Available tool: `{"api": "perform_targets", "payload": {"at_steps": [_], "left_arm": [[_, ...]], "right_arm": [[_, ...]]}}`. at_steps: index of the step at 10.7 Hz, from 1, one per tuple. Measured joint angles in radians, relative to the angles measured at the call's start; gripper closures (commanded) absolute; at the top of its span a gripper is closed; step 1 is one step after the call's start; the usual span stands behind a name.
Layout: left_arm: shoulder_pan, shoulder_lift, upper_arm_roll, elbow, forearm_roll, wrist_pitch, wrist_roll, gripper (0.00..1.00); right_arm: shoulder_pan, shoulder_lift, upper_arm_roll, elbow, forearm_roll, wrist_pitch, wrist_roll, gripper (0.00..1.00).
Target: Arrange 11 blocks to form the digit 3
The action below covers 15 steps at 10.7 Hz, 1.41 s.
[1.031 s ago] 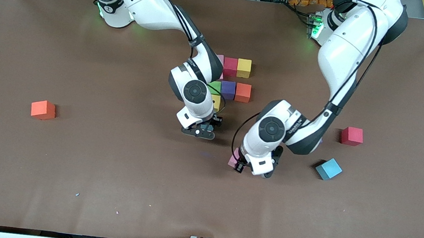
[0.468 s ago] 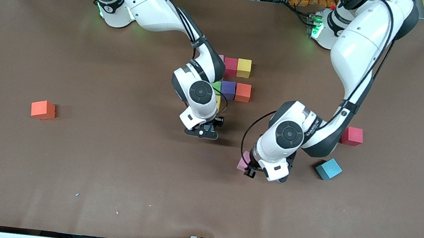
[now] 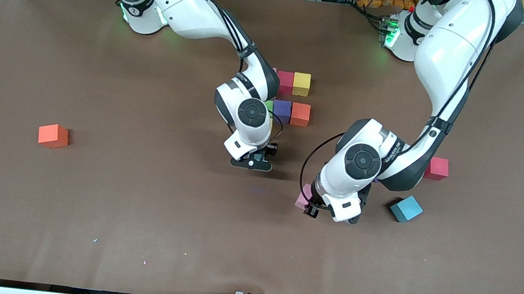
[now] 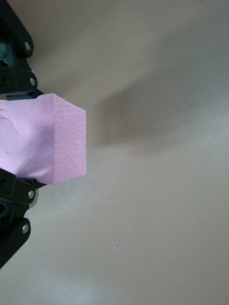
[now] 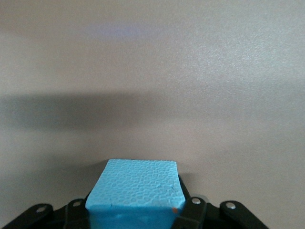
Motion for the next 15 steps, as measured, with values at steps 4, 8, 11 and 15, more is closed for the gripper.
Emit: {"api": "perform_targets", "payload": {"at_steps": [4, 8, 11, 15], "left_arm": [[-0.005, -0.004, -0.002, -0.007, -0.003, -0.026, -0.014, 1.0], [-0.012, -0.004, -0.002, -0.038, -0.003, -0.035, -0.105, 1.0], [0.001, -0.004, -0.001, -0.043, -0.003, -0.044, -0.118, 1.0], [-0.007, -0.004, -0.002, -0.043, -0.003, -0.048, -0.137, 1.0]], "right_arm": [[0.0, 0.0, 0.005, 0.003, -0.005, -0.009, -0.002, 1.0], [0.0, 0.001, 0.013, 0.008, -0.004, -0.038, 0.001, 1.0], [0.0, 0.001, 0.016, 0.011, -0.004, -0.052, 0.005, 1.0], [0.0, 0.0, 0.021, 0.011, -0.004, -0.058, 0.012, 1.0]]}}
